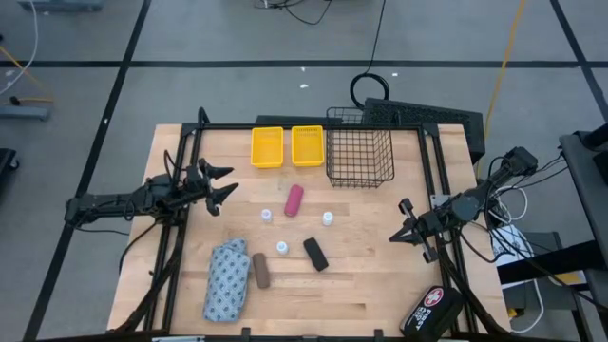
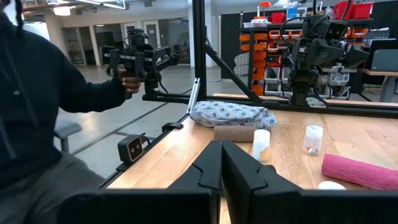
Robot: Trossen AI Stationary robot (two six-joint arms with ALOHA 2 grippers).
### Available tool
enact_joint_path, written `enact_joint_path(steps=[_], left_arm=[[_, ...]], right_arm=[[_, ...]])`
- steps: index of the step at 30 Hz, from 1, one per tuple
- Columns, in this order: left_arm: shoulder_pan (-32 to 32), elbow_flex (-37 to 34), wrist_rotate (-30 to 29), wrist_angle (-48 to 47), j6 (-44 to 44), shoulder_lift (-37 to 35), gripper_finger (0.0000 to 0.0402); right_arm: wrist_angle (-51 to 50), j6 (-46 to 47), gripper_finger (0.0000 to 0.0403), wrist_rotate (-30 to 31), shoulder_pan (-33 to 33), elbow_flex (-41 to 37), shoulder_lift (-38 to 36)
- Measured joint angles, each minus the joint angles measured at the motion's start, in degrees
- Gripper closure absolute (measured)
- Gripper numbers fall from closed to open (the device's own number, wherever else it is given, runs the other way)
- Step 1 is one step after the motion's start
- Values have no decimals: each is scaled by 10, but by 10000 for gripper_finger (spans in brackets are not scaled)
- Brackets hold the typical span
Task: Pick & Place Medicine items
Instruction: Put the gray patient gown into the black wire basket
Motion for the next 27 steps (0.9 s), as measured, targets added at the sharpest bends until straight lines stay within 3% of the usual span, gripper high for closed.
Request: enact_joint_path(steps=[13,16,21,27], left_arm=[[0,0,4,24,8,0,128],[-7,32,26,-17,-11,21,128],[-37,169,-55,-193,-58,151,128],[-72,334,-67,-323,-73,339,128]], right_arm=[[0,0,403,0,0,0,0],[0,0,403,0,0,0,0],[0,0,403,0,0,0,0],[0,0,403,0,0,0,0]])
